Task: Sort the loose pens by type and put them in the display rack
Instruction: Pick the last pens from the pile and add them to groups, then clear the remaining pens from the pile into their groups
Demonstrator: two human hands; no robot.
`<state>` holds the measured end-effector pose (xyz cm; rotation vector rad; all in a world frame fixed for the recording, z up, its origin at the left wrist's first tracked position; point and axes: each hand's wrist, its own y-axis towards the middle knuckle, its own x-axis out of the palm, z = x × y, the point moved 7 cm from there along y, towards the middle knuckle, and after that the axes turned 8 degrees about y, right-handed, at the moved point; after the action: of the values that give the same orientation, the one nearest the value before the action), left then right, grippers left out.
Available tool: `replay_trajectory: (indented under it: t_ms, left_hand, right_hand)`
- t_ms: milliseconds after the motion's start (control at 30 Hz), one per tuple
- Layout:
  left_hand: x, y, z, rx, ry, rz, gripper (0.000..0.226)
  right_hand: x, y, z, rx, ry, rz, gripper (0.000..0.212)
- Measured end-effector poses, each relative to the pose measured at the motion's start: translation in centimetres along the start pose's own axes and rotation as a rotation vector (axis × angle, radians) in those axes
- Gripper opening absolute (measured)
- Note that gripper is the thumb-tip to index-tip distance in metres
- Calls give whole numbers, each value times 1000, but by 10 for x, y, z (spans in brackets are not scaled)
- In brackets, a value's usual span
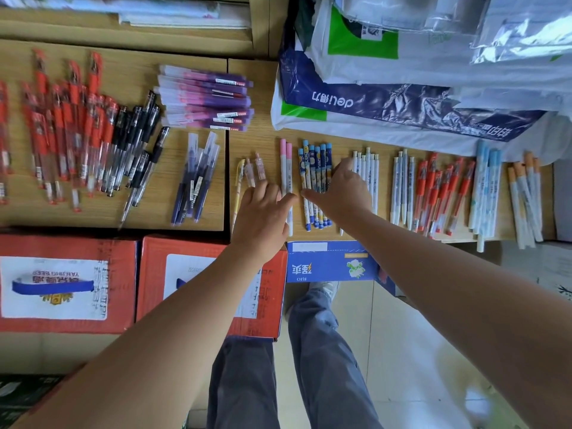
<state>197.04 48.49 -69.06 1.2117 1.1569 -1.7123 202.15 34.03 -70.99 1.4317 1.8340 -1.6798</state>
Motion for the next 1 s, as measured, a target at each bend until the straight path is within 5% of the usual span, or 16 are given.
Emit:
replay_trajectory:
  t_ms: [333, 633, 1000]
  left_hand:
    - [-6, -2, 2, -38, -15, -26, 50]
    - [-23, -19, -18, -178, -130, 44, 35]
    - [-38, -96, -161, -544, -192, 58, 37]
  right_hand:
    - [-10, 0, 0, -44, 33, 24, 66]
    - [-14, -13, -35, -426, 225, -97, 17]
    - [41, -58, -165, -664, 165, -217, 30]
